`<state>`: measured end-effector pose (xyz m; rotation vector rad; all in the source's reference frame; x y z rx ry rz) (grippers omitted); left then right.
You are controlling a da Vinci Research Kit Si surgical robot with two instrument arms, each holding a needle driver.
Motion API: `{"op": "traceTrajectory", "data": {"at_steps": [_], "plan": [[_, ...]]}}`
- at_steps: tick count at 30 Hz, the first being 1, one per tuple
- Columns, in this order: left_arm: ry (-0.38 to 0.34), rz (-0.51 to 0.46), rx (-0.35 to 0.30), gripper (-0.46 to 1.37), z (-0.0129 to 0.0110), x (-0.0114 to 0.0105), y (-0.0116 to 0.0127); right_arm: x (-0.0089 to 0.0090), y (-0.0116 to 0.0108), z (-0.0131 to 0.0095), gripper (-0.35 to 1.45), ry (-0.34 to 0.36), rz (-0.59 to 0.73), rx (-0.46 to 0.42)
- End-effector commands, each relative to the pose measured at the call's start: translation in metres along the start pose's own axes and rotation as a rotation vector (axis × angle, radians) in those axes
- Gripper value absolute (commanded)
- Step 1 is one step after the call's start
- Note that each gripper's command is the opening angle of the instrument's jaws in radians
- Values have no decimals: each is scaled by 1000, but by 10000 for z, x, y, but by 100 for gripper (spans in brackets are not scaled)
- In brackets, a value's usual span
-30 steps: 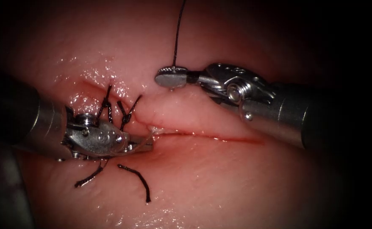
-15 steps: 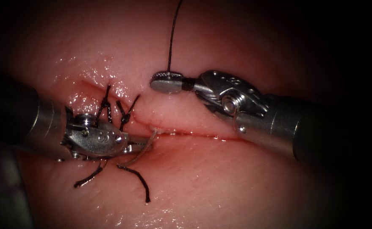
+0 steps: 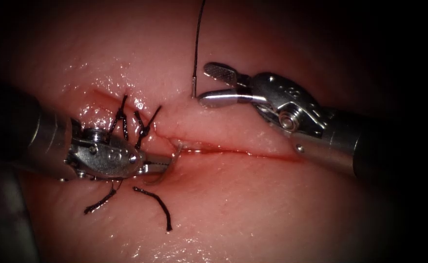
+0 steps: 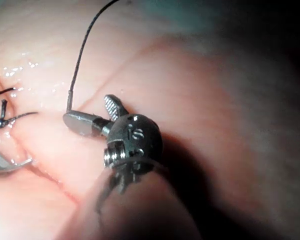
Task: Wound Closure
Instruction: Use the right gripper to throw the needle through the top of the wound, then use the left gripper to pull the needle through the tissue
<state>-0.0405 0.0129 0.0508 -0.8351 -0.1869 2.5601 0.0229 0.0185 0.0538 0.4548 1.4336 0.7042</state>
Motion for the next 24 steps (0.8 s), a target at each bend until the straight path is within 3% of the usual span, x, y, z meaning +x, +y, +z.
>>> {"op": "traceTrajectory", "data": {"at_steps": [1, 6, 7, 9, 13, 19, 24], "plan": [[17, 20, -8, -35, -1, 2, -1, 0, -1, -1, 116, 0, -11, 7], [56, 97, -29, -35, -7, 7, -4, 0, 0, -1, 116, 0, -23, 8], [66, 115, -40, -28, -9, 8, -4, 0, 0, -1, 116, 0, -23, 8], [104, 143, -66, 14, -12, 10, -3, 0, 1, -1, 115, 3, -29, 7], [166, 195, -91, 22, -17, 15, -1, -1, 2, -1, 114, 5, -35, 6], [236, 238, -133, 59, -19, 27, 6, -3, 3, -1, 113, 14, -43, 5], [272, 258, -136, 52, -12, 41, 14, -6, 1, -1, 112, 15, -46, 6]]}}
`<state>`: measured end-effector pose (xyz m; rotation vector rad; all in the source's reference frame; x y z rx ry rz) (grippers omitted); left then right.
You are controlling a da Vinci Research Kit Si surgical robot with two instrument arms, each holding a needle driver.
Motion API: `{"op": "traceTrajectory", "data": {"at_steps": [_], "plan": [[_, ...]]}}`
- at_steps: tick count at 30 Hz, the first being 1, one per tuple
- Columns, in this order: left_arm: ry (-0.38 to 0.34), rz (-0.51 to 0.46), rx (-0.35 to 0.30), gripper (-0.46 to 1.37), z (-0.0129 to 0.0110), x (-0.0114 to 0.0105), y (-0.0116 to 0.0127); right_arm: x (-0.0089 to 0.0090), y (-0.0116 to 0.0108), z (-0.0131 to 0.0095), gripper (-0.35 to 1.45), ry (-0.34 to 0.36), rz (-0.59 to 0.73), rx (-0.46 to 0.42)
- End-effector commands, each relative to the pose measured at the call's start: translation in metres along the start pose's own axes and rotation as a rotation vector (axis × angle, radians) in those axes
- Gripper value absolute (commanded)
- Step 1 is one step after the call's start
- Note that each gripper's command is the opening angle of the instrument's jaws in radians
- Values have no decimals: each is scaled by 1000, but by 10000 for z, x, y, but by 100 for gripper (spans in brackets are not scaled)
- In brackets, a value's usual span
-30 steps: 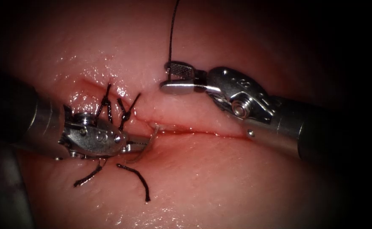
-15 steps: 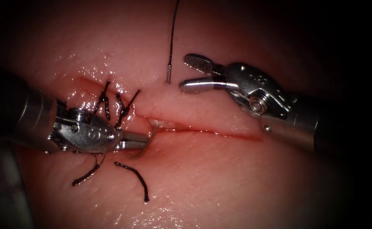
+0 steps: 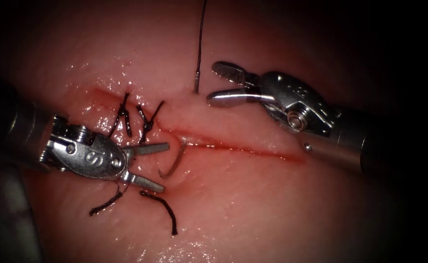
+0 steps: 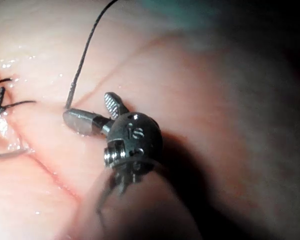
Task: Wound Closure
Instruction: Use the left gripper to pull the needle through the tissue
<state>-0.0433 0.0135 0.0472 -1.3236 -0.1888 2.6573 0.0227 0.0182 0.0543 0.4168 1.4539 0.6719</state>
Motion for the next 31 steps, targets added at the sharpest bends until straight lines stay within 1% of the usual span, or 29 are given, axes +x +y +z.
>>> {"op": "traceTrajectory", "data": {"at_steps": [1, 6, 9, 10, 12, 13, 14, 19, 31], "plan": [[9, 0, 8, 49, 3, 0, 0, -1, 0, 0, 112, 0, -1, 6], [64, 16, 11, 48, 13, 12, -3, -4, -2, 0, 112, 0, -5, 7], [79, 30, 6, 45, 15, 14, -8, -7, -4, 0, 112, 0, -7, 9], [83, 26, 0, 32, 16, 14, -10, -7, -4, 0, 111, 0, -8, 9], [83, 15, -3, 26, 15, 13, -14, -8, -5, 0, 111, 0, -9, 10], [78, -3, 1, -20, 15, 12, -17, -9, -6, 0, 111, 3, -9, 9], [75, -15, 4, -35, 14, 10, -19, -9, -6, 0, 111, 4, -9, 10], [64, -73, 12, -35, 9, 4, -21, -9, -8, -1, 110, 7, -10, 11], [63, -79, 14, -35, 10, 5, -19, -9, -11, 0, 110, 10, -10, 12]]}}
